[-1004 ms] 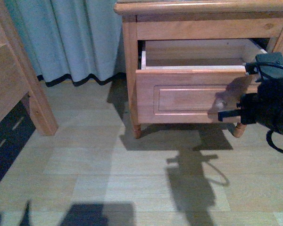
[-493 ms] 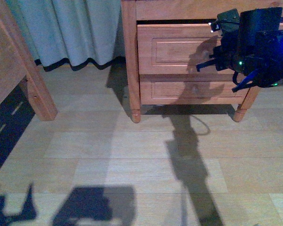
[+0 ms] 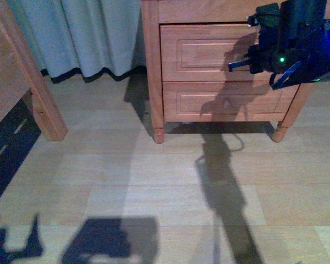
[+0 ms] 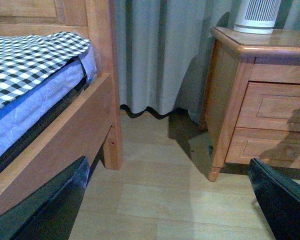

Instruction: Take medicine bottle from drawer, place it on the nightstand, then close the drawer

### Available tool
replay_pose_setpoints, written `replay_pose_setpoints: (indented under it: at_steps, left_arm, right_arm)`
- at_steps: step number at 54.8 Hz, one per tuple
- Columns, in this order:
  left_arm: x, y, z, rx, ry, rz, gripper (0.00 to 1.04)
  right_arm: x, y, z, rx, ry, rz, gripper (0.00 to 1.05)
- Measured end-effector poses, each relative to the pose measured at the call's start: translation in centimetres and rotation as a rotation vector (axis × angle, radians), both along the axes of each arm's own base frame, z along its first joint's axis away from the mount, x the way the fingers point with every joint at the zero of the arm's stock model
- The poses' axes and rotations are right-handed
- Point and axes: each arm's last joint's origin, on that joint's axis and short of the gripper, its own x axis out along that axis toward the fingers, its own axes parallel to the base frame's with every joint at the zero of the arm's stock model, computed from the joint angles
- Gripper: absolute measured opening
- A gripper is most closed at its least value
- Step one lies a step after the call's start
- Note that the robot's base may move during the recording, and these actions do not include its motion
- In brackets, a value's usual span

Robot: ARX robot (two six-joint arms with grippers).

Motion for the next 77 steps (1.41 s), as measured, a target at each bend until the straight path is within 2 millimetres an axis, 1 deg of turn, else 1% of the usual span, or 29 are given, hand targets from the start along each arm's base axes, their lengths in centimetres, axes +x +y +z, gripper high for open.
replay_pose_setpoints:
  at_steps: [4, 9, 17, 22, 23, 25, 26, 29, 30, 34, 35, 36, 38, 39, 40, 43, 45, 47, 50, 51, 53, 54, 55, 56, 61, 62, 68, 69, 77]
  left_arm:
    - [0.0, 0.0, 0.0, 0.0, 0.0, 0.0, 0.98]
    - [0.0, 0.0, 0.0, 0.0, 0.0, 0.0, 0.98]
    - [0.0, 0.0, 0.0, 0.0, 0.0, 0.0, 0.98]
    - [0.0, 0.0, 0.0, 0.0, 0.0, 0.0, 0.98]
    - [0.0, 0.0, 0.0, 0.0, 0.0, 0.0, 0.98]
    - [0.0, 0.0, 0.0, 0.0, 0.0, 0.0, 0.98]
    - [0.0, 0.0, 0.0, 0.0, 0.0, 0.0, 0.98]
    - [0.0, 0.0, 0.0, 0.0, 0.0, 0.0, 0.98]
    - [0.0, 0.0, 0.0, 0.0, 0.0, 0.0, 0.98]
    - [0.0, 0.0, 0.0, 0.0, 0.0, 0.0, 0.98]
    - [0.0, 0.0, 0.0, 0.0, 0.0, 0.0, 0.98]
    - [0.0, 0.0, 0.0, 0.0, 0.0, 0.0, 0.98]
    - [0.0, 0.0, 0.0, 0.0, 0.0, 0.0, 0.98]
    - [0.0, 0.0, 0.0, 0.0, 0.0, 0.0, 0.98]
    - [0.0, 0.0, 0.0, 0.0, 0.0, 0.0, 0.98]
    - [0.0, 0.0, 0.0, 0.0, 0.0, 0.0, 0.98]
    - [0.0, 0.0, 0.0, 0.0, 0.0, 0.0, 0.98]
    - [0.0, 0.0, 0.0, 0.0, 0.0, 0.0, 0.98]
    - [0.0, 0.0, 0.0, 0.0, 0.0, 0.0, 0.98]
    - [0.0, 0.0, 0.0, 0.0, 0.0, 0.0, 0.98]
    - [0.0, 0.0, 0.0, 0.0, 0.0, 0.0, 0.98]
    - [0.0, 0.0, 0.0, 0.0, 0.0, 0.0, 0.98]
    - [0.0, 0.0, 0.0, 0.0, 0.0, 0.0, 0.98]
    - [0.0, 0.0, 0.0, 0.0, 0.0, -0.001, 0.98]
    - [0.0, 0.0, 0.0, 0.0, 0.0, 0.0, 0.98]
    - [0.0, 0.0, 0.0, 0.0, 0.0, 0.0, 0.98]
    - [0.0, 0.0, 0.0, 0.0, 0.0, 0.0, 0.98]
    - [0.0, 0.0, 0.0, 0.0, 0.0, 0.0, 0.98]
    - [0.0, 0.0, 0.0, 0.0, 0.001, 0.001, 0.98]
  right_arm:
    - [-0.9, -0.4, 0.9, 0.059, 0.012, -0.012, 0.03]
    - [-2.6, -0.9, 3.0, 0.132, 0.001, -0.012, 0.03]
    - [-6.4, -0.8, 7.9, 0.261, -0.031, -0.001, 0.03]
    - [-9.6, -0.5, 11.6, 0.316, -0.076, 0.025, 0.03]
    - [-10.0, -0.4, 12.0, 0.321, -0.082, 0.029, 0.03]
    - [-11.6, -0.2, 13.8, 0.342, -0.108, 0.047, 0.03]
    - [-12.0, -0.2, 14.3, 0.344, -0.115, 0.053, 0.03]
    - [-14.8, 0.1, 17.1, 0.362, -0.175, 0.083, 0.03]
    - [-15.3, 0.1, 17.5, 0.364, -0.185, 0.089, 0.03]
    - [-19.4, 0.2, 21.2, 0.379, -0.265, 0.128, 0.03]
    - [-20.0, 0.2, 21.6, 0.38, -0.272, 0.133, 0.03]
    - [-21.6, 0.2, 22.8, 0.385, -0.296, 0.148, 0.03]
    - [-23.9, 0.2, 24.1, 0.388, -0.321, 0.165, 0.03]
    - [-24.4, 0.2, 24.4, 0.388, -0.326, 0.17, 0.03]
    - [-25.5, 0.2, 24.9, 0.388, -0.336, 0.177, 0.03]
    - [-30.4, 0.1, 26.2, 0.383, -0.361, 0.203, 0.03]
    - [-32.5, 0.1, 26.2, 0.372, -0.367, 0.213, 0.03]
    - [-34.6, 0.1, 26.1, 0.324, -0.36, 0.157, 0.03]
    - [-37.7, -0.1, 25.0, 0.253, -0.328, 0.059, 0.03]
    - [-38.8, -0.3, 24.3, 0.236, -0.317, 0.041, 0.03]
    - [-41.6, -0.8, 21.9, 0.2, -0.285, 0.02, 0.03]
    - [-42.7, -1.2, 20.6, 0.195, -0.271, 0.042, 0.03]
    - [-43.6, -1.6, 19.5, 0.193, -0.281, 0.036, 0.03]
    - [-44.0, -1.9, 18.8, 0.191, -0.295, 0.03, 0.03]
    - [-45.0, -2.3, 16.1, 0.18, -0.354, 0.015, 0.03]
    - [-45.0, -2.3, 15.7, 0.179, -0.357, 0.016, 0.03]
    - [-45.0, -2.3, 11.4, 0.172, -0.34, 0.018, 0.03]
    - [-45.0, -2.3, 11.0, 0.171, -0.332, 0.017, 0.03]
    - [-45.1, -2.3, 11.2, 0.17, -0.35, 0.018, 0.03]
